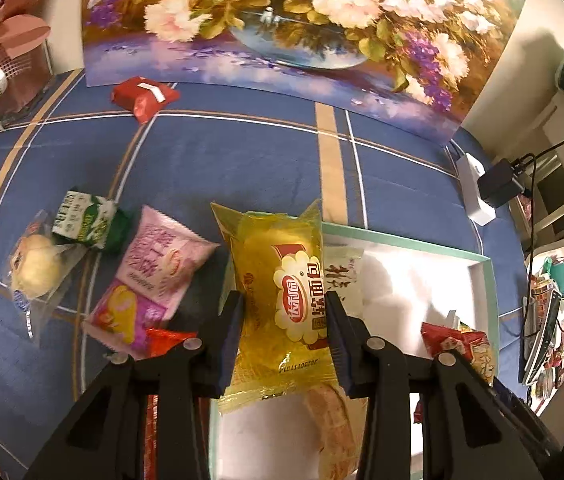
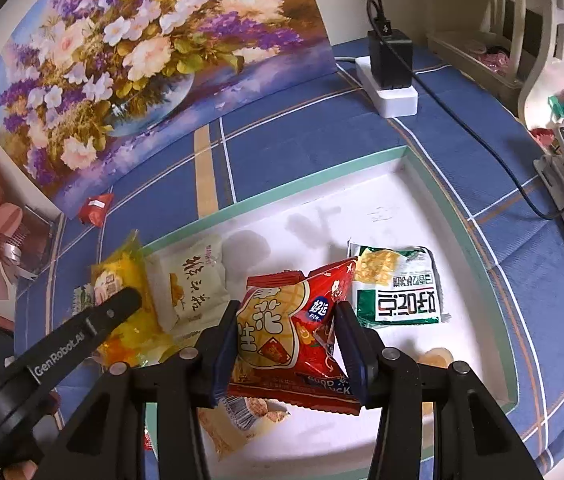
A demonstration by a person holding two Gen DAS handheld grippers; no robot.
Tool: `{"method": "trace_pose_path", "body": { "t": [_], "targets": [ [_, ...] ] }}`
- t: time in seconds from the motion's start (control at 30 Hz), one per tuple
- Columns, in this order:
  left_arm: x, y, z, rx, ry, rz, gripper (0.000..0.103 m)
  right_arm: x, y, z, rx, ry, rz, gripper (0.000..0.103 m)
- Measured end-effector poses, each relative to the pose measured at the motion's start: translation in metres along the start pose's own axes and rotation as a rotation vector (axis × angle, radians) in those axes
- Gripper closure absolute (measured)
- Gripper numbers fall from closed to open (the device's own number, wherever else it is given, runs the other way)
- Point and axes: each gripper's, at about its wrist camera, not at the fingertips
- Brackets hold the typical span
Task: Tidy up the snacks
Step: 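Carry both bags over the tray and open both tools to release them, then withdraw both open tools from the tray back over the snack pile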
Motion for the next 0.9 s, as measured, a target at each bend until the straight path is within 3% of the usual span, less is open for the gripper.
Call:
{"method": "trace_pose_path", "body": {
  "t": [0.2, 0.23, 0.27, 0.33, 0.53, 0.6, 0.67, 0.8, 0.9],
  "targets": [
    [-0.01, 0.0, -0.007, -0.018, 0.012, 0.007, 0.061, -0.005, 0.002, 0.001, 0.006, -0.009, 0.004, 0.053],
    [-0.009, 0.001, -0.007, -0.014, 0.007, 0.011, 0.059, -0.006, 0.002, 0.001, 0.007, -0.014, 0.003, 0.053],
    [-0.009, 0.002, -0.007, -0.006, -0.005, 0.018, 0.051, -0.006, 0.002, 0.002, 0.008, -0.018, 0.003, 0.052],
    [-0.007, 0.003, -0.007, 0.006, -0.024, 0.023, 0.037, -0.006, 0.003, 0.002, 0.006, -0.023, 0.002, 0.04],
    [0.009, 0.007, -0.003, 0.015, 0.004, 0.016, 0.036, -0.004, 0.002, 0.002, 0.018, -0.032, -0.005, 0.03],
    [0.013, 0.008, 0.002, 0.023, 0.018, 0.014, 0.032, -0.004, 0.002, 0.002, 0.023, -0.035, -0.006, 0.026],
    [0.018, 0.008, 0.007, 0.026, 0.04, 0.01, 0.02, -0.002, 0.0, 0.003, 0.029, -0.04, -0.014, 0.018],
    [0.023, 0.005, 0.016, 0.016, 0.1, 0.0, 0.017, 0.001, -0.004, 0.006, 0.043, -0.042, -0.028, 0.0],
    [0.028, 0.003, 0.022, 0.011, 0.152, -0.026, 0.007, 0.003, -0.007, 0.009, 0.064, -0.054, -0.029, 0.0]
  ]
}}
Point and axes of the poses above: each gripper's, at about its wrist camera, not at the fingertips, and x roughly against the way its jaws point, z to its left, y to its top, and after that the axes turned 7 degrees about -z, right-handed
